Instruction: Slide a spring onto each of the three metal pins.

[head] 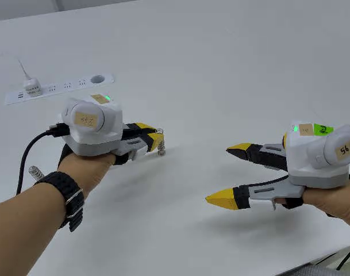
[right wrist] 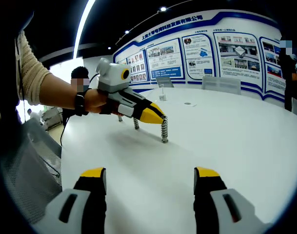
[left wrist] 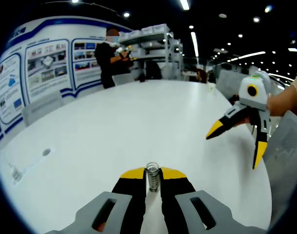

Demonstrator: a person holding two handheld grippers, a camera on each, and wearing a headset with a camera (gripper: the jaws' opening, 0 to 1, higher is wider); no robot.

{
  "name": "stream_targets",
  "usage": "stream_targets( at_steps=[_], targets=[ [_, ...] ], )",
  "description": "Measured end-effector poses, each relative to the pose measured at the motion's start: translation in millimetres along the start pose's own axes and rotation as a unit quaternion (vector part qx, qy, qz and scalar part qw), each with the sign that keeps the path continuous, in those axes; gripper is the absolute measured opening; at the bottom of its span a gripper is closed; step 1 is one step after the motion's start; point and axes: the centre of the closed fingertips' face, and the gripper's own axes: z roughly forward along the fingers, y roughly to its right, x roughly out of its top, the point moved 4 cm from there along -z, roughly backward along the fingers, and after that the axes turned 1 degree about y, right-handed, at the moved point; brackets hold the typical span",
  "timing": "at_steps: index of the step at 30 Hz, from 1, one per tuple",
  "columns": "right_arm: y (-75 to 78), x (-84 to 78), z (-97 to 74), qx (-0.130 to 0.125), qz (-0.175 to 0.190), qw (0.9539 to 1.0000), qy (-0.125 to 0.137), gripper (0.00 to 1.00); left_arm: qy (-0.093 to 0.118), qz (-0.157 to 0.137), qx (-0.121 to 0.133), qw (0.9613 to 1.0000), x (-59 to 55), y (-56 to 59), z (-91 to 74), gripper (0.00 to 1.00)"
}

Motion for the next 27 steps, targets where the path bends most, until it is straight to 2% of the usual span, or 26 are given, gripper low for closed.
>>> stream_targets(
  at_steps=[27],
  targets=[
    [0.6, -3.4, 0.1, 0.002, -0.001, 1.0000, -0.005, 0.74, -0.006, 0.003, 0.002, 1.0000, -12.0, 1.6, 4.3, 0.10]
  ],
)
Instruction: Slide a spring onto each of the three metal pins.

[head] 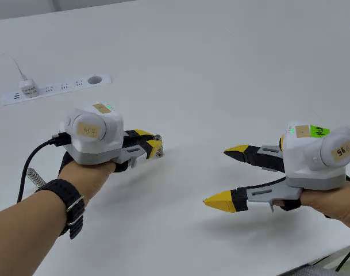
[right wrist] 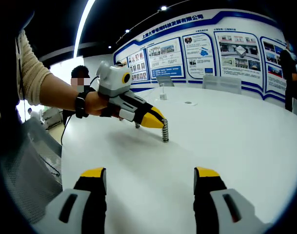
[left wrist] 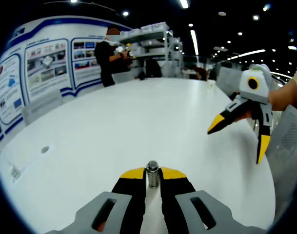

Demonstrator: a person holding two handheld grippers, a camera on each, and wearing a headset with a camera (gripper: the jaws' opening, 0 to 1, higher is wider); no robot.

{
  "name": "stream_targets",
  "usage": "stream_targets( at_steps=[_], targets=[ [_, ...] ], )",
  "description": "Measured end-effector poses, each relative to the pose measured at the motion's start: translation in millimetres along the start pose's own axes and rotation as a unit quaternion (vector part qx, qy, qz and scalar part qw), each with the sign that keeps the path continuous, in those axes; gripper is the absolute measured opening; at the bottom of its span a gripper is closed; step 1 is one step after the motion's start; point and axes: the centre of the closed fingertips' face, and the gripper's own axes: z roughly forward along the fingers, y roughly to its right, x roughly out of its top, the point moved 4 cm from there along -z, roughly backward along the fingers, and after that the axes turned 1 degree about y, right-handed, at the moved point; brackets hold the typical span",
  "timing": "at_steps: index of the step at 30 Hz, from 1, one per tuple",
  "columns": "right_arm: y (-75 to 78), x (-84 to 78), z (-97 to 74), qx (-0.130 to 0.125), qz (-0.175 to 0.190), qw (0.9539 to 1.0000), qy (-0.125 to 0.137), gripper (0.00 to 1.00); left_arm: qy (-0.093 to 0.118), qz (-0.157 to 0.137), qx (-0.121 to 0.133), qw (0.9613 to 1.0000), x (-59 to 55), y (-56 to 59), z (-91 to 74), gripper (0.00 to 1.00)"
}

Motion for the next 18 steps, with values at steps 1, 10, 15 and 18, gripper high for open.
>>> stream_targets(
  at_steps=[1, 10, 15, 18],
  targets=[
    [0.2, -0.3, 0.2, 0.000, 0.000, 1.0000, -0.001, 0.74, 0.000, 0.000, 0.000, 1.0000, 0.1, -0.1, 0.0, 0.10],
    [1.8, 0.0, 0.2, -0.001, 0.000, 1.0000, 0.000, 0.74, 0.003, -0.002, -0.001, 1.0000, 0.3, -0.8, 1.0, 0.10],
    [1.0, -0.5, 0.9, -0.001, 0.000, 1.0000, -0.001, 0.74, 0.000, -0.006, 0.001, 1.0000, -1.2, -0.9, 0.7, 0.12],
    [0.6, -1.4, 1.6, 0.000, 0.001, 1.0000, -0.001, 0.74, 0.001, -0.006, 0.001, 1.0000, -1.5, -0.2, 0.2, 0.14]
  ],
)
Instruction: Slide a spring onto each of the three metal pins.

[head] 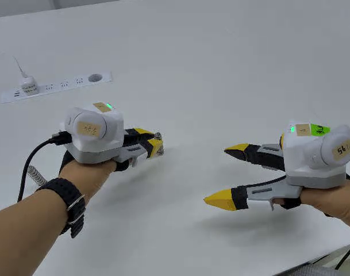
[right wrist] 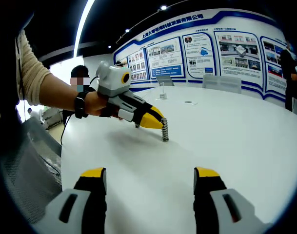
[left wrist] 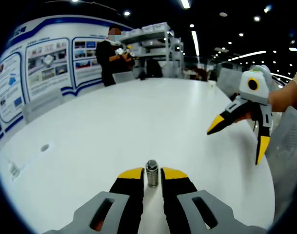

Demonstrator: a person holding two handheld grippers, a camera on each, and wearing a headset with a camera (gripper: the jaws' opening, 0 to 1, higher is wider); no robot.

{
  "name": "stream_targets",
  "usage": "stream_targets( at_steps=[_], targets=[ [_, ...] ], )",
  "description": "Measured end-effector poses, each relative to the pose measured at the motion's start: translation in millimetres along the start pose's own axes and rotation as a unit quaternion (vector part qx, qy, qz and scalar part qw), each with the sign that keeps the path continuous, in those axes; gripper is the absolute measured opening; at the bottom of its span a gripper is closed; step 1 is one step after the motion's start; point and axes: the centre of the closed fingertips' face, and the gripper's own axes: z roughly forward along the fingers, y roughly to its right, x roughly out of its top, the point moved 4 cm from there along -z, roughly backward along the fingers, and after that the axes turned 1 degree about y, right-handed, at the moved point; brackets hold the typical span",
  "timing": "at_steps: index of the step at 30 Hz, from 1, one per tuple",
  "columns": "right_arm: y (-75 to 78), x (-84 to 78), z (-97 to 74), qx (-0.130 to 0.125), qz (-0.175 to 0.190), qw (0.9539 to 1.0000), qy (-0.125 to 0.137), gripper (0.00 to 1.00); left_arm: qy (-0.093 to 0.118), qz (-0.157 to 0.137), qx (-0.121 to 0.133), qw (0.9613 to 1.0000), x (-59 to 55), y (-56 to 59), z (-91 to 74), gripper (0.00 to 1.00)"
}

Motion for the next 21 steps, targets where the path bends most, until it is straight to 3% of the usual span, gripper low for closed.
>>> stream_targets(
  at_steps=[21],
  targets=[
    [-4.5, 6.5, 3.5, 0.005, -0.006, 1.0000, 0.001, 0.74, 0.012, -0.016, 0.009, 0.9998, 2.1, 3.0, -11.2, 0.22]
  ],
)
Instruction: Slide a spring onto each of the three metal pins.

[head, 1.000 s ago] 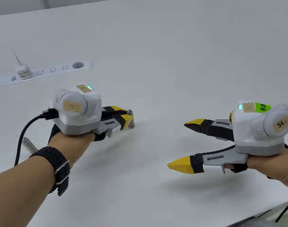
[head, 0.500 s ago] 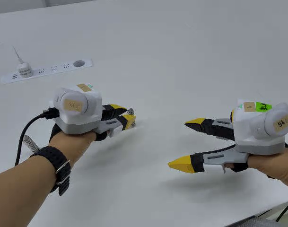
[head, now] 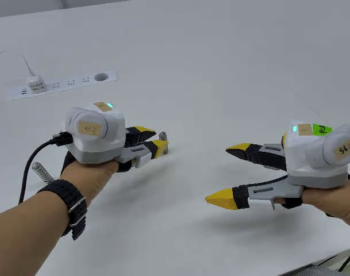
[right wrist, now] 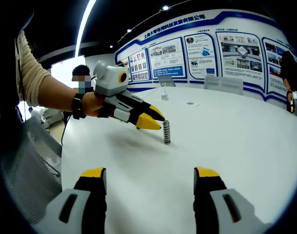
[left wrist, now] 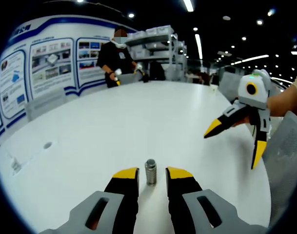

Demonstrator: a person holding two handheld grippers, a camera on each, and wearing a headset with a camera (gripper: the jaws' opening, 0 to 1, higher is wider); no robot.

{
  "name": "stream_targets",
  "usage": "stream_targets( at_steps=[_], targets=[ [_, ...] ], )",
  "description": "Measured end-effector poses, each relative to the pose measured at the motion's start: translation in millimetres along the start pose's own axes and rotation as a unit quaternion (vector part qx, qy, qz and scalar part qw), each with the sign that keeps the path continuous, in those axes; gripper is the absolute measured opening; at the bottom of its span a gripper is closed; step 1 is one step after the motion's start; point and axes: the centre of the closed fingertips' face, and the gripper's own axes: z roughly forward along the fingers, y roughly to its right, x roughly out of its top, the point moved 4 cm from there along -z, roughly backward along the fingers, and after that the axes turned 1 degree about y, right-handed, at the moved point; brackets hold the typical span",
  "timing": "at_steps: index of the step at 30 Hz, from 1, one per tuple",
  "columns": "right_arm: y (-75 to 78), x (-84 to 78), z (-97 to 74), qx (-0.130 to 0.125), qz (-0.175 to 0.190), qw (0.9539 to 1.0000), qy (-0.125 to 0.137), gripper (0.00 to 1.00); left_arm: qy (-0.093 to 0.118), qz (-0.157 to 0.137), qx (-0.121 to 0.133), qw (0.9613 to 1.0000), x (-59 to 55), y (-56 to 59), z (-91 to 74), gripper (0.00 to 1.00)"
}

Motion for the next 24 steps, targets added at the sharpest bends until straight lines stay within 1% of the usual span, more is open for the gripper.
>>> stream_targets(
  at_steps=[4, 6, 9, 17, 20, 24],
  targets=[
    [-0.2, 0.2, 0.7, 0.002, -0.002, 1.0000, -0.001, 0.74, 0.004, 0.000, 0.000, 1.0000, 0.8, 3.8, -3.2, 0.22],
    [-0.8, 1.1, 1.5, 0.003, -0.003, 1.0000, -0.001, 0.74, 0.006, 0.000, 0.000, 1.0000, 1.4, 2.4, -3.9, 0.23],
    [-1.4, 2.1, 2.4, 0.004, -0.004, 1.0000, 0.000, 0.74, 0.010, 0.001, 0.000, 1.0000, 2.9, 4.6, -6.8, 0.23],
    [-0.9, 1.9, 2.9, 0.008, -0.007, 0.9999, -0.003, 0.74, 0.014, -0.004, 0.002, 0.9999, 1.0, 6.4, -15.1, 0.24],
    [-0.4, 2.0, 3.1, 0.008, -0.008, 0.9999, -0.004, 0.74, 0.017, -0.002, -0.003, 0.9998, 1.2, 9.5, -16.4, 0.25],
    [0.6, 3.4, 3.5, 0.008, -0.010, 0.9999, -0.004, 0.74, 0.025, -0.001, -0.009, 0.9996, 4.5, 15.9, -19.8, 0.26]
  ],
)
